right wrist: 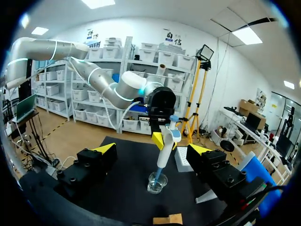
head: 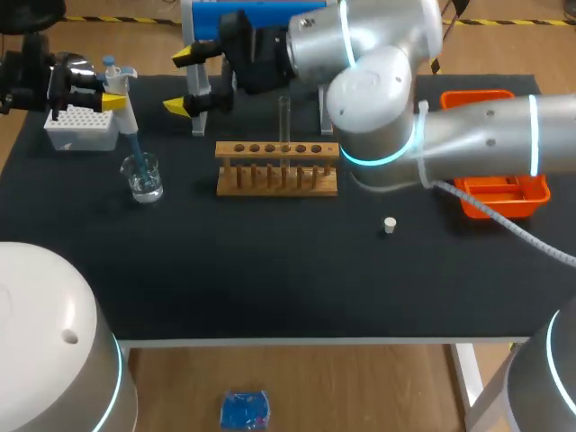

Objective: Invert the test tube, pick up the pipette, mount the tip to pipette, aspirate from beaker and dispense into the tube, eject the tip, return the pipette, and cap with the stopper.

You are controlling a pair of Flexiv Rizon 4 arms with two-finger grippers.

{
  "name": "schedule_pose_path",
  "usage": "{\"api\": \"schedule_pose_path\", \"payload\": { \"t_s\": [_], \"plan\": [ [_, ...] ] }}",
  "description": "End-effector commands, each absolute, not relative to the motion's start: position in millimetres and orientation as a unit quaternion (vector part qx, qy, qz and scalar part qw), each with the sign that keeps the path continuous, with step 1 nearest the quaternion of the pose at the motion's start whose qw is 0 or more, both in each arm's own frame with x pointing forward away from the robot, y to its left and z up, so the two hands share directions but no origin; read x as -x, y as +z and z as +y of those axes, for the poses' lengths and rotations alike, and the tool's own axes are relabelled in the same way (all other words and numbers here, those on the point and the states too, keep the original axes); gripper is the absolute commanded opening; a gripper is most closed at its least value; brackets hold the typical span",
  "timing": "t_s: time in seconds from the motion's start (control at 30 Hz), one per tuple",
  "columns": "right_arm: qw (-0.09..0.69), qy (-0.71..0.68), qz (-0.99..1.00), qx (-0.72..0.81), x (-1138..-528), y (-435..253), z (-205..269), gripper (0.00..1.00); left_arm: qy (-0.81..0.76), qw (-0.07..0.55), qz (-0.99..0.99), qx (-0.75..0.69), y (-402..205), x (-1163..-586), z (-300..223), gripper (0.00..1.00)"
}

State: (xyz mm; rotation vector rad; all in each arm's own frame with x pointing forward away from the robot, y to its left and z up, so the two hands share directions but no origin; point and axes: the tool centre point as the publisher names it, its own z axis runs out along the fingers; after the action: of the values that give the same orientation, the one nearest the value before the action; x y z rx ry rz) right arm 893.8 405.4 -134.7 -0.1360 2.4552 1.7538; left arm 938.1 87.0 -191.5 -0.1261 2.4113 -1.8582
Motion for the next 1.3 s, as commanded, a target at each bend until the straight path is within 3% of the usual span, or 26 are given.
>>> {"api": "schedule_pose_path", "payload": {
  "t_s": [0.03, 0.4, 0.43, 0.47, 0.53, 1.3],
  "plan": [
    [0.014, 0.524, 0.848, 0.079, -906.1, -127.5, 424.3, 1.00, -0.609, 0.048, 0.791, 0.041, -191.6, -937.8, 87.0, 0.00],
    [0.024, 0.519, 0.852, 0.066, -921.5, -115.8, 439.7, 1.00, -0.609, 0.048, 0.791, 0.041, -191.6, -937.8, 87.0, 0.00],
    [0.024, 0.520, 0.852, 0.062, -921.9, -115.3, 440.2, 0.78, -0.609, 0.048, 0.791, 0.041, -191.6, -937.8, 87.0, 0.00],
    [0.024, 0.520, 0.852, 0.061, -922.1, -115.1, 440.3, 0.46, -0.609, 0.048, 0.791, 0.041, -191.6, -937.8, 87.0, 0.00],
    [0.023, 0.518, 0.853, 0.060, -922.6, -114.5, 440.7, 0.00, -0.609, 0.048, 0.791, 0.041, -191.6, -937.8, 87.0, 0.00],
    [0.012, 0.514, 0.857, 0.035, -928.8, -100.5, 459.5, 0.00, -0.609, 0.048, 0.791, 0.041, -191.6, -937.8, 87.0, 0.00]
  ]
}}
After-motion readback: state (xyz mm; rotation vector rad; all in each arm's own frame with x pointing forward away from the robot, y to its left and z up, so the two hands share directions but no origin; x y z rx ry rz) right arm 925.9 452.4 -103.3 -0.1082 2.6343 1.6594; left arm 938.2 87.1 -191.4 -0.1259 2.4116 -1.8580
